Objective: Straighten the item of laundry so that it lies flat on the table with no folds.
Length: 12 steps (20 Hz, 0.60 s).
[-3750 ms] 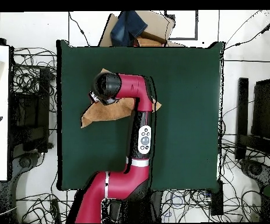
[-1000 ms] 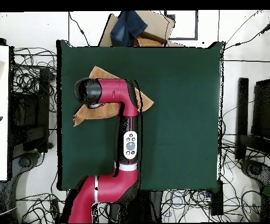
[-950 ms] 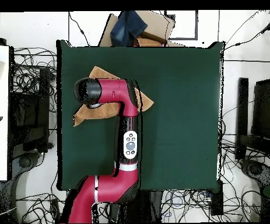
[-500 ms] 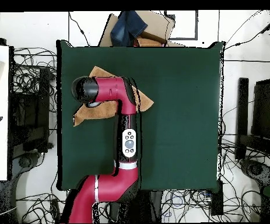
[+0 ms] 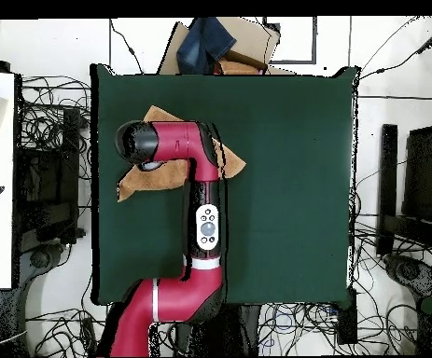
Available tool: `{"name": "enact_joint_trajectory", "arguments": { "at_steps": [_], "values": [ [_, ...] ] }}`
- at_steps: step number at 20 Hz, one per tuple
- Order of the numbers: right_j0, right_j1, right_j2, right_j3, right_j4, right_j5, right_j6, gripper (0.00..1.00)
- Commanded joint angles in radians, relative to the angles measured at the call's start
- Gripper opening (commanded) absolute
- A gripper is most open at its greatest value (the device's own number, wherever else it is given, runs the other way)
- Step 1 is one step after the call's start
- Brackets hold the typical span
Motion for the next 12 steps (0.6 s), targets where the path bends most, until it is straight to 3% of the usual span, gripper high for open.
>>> {"name": "enact_joint_trajectory", "arguments": {
  "at_steps": [1, 4, 9, 12],
  "values": [
    [-0.017, -0.038, -0.059, 0.369, 0.026, 0.046, -0.114, 0.00],
    [-0.017, -0.085, -0.096, 0.476, 0.040, 0.121, -0.131, 0.00],
    [-0.013, -0.089, -0.106, 0.487, 0.028, 0.181, -0.080, 0.00],
    [-0.011, -0.120, -0.134, 0.550, 0.027, 0.192, -0.099, 0.00]
  ]
}}
